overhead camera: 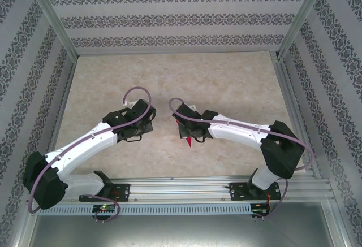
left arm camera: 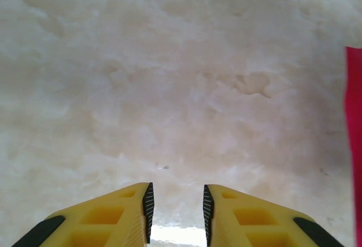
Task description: Fold a paper plane with a square sheet of paper (pick it up from the middle)
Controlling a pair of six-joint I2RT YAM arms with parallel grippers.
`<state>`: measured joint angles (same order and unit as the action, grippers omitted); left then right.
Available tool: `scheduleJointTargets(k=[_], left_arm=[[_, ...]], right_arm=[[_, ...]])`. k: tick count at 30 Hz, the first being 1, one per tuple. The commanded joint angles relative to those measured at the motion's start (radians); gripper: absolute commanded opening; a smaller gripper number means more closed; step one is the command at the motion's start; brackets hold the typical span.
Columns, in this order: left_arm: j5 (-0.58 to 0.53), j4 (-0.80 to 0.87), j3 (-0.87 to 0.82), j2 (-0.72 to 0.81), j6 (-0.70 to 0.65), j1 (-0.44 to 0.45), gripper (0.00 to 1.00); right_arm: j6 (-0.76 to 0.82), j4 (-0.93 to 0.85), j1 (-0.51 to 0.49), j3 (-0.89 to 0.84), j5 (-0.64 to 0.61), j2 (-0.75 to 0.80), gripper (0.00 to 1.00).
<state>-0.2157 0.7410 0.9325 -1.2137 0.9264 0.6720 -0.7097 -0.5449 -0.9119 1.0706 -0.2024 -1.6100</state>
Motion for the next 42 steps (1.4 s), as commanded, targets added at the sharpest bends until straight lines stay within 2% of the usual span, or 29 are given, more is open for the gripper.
scheduleJointTargets(k=[1, 11, 27, 33, 39, 41, 42], left_arm=[[-0.026, -0.023, -0.029, 0.027, 0.046, -0.024, 0.33], [-0.013, -0.019, -0.060, 0.059, 0.049, -0.055, 0.34], [0.049, -0.047, -0.085, 0.049, 0.032, -0.095, 0.34], [0.064, -0.057, -0.089, 0.047, 0.034, -0.098, 0.34], [0.075, -0.063, -0.085, 0.043, 0.032, -0.100, 0.34], [0.076, -0.063, -0.083, 0.040, 0.032, -0.100, 0.35], [0.078, -0.063, -0.083, 0.041, 0.032, -0.100, 0.35]], right_arm=[[0.016, -0.112, 0.002, 0.051, -0.051, -0.062, 0.08], [-0.005, -0.145, -0.001, 0.121, -0.040, -0.175, 0.15], [-0.076, 0.002, 0.041, 0.043, 0.052, -0.218, 0.15], [-0.076, -0.010, 0.041, 0.046, 0.043, -0.240, 0.25], [-0.071, -0.022, 0.040, 0.055, 0.040, -0.273, 0.28], [-0.071, -0.024, 0.038, 0.058, 0.046, -0.295, 0.36], [-0.071, -0.026, 0.038, 0.060, 0.050, -0.307, 0.37]])
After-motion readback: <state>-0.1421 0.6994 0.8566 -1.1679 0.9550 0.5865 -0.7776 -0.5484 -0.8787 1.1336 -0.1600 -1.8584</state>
